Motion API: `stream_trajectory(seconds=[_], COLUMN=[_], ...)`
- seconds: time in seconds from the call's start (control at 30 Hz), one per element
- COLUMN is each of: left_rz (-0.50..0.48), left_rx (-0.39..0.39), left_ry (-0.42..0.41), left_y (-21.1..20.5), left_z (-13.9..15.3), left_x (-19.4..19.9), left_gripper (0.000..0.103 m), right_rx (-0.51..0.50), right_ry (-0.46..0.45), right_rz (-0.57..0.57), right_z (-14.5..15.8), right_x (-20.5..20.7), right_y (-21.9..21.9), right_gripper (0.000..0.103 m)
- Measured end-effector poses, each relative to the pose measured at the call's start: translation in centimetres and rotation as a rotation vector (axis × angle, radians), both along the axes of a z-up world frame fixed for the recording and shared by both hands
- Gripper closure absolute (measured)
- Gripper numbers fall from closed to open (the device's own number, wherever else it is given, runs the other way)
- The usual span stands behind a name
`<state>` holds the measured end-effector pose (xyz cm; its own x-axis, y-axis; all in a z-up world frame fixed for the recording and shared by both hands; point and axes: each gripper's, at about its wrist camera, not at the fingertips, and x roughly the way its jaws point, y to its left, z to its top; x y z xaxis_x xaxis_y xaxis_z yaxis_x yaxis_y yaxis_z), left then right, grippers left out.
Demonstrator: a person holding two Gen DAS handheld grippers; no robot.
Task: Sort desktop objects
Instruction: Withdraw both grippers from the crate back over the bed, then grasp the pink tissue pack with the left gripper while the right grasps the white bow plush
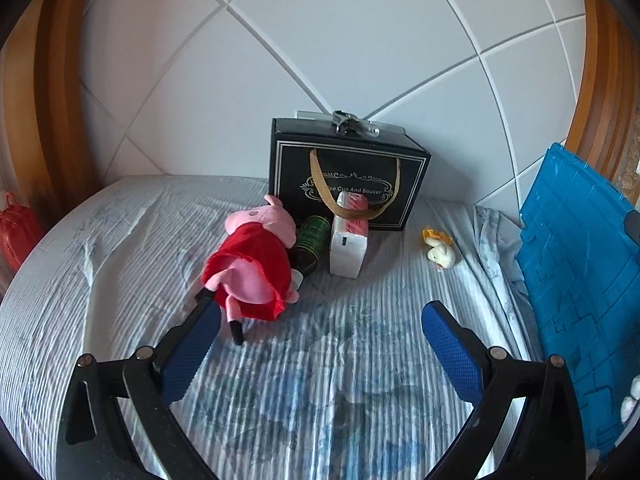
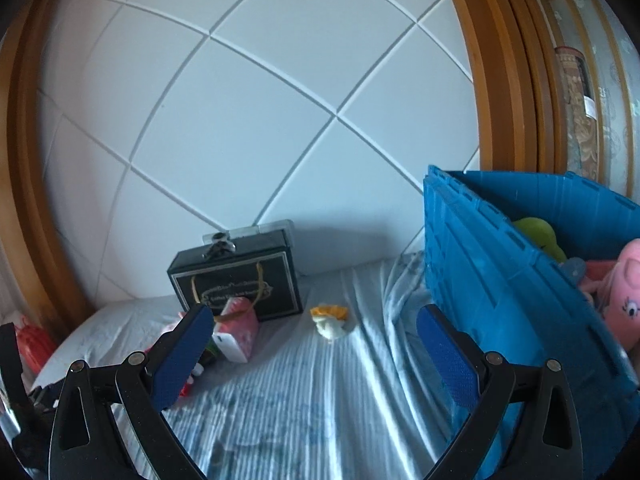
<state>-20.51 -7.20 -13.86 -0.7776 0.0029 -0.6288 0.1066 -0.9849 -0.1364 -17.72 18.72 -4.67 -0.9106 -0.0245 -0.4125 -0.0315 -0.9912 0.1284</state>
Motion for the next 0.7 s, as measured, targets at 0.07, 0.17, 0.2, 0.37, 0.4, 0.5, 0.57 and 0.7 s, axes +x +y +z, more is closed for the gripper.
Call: stream_trajectory(seconds=[0.07, 0.17, 0.2, 0.37, 0.4, 0.5, 0.57, 0.7], left_rz=[-0.024, -0.058, -0.068, -0.103, -0.106, -0.105, -0.098, -0.104], left_rx=[-0.023, -0.046, -0.048, -0.081, -0.094, -0.091, -0.078, -0.060], left_ry=[-0.014, -0.029, -0.037, -0.074, -0.081, -0.097, -0.107, -0.109], left_y=[1.0, 2.1, 2.4, 3.9, 4.1, 4.3, 4.3, 4.6], left_z=[-1.4, -3.7, -4.5, -8.7, -9.4, -11.0, -11.8, -12.8], left_x=[-2.9, -7.5, -8.9, -15.6, -16.8, -19.5, -21.1, -23.2], left_gripper=[0.001, 0.001, 0.001, 0.001, 0.001, 0.001, 0.001, 0.008], right_rx=[-0.011, -0.022, -0.016, -0.004, -0.013, 0.006, 0.042, 0.033], right_ry=[-0.043, -0.107, -0.131, -0.233, -0.254, -0.305, -0.344, -0.413], right_rz=[-0.007, -0.016, -0.020, -0.042, -0.042, -0.017, -0.009, -0.017], right_z=[-2.1, -5.6, -6.9, -12.7, -13.7, -16.6, -18.4, -20.8], right_x=[-2.7, -6.7, -8.2, -15.2, -16.7, -20.8, -23.3, -26.6], right_y=[0.3, 0.3, 0.1, -0.6, -0.6, -1.3, -1.9, -1.7], right_gripper=[0.000, 0.000, 0.000, 0.000, 0.000, 0.000, 0.000, 0.000])
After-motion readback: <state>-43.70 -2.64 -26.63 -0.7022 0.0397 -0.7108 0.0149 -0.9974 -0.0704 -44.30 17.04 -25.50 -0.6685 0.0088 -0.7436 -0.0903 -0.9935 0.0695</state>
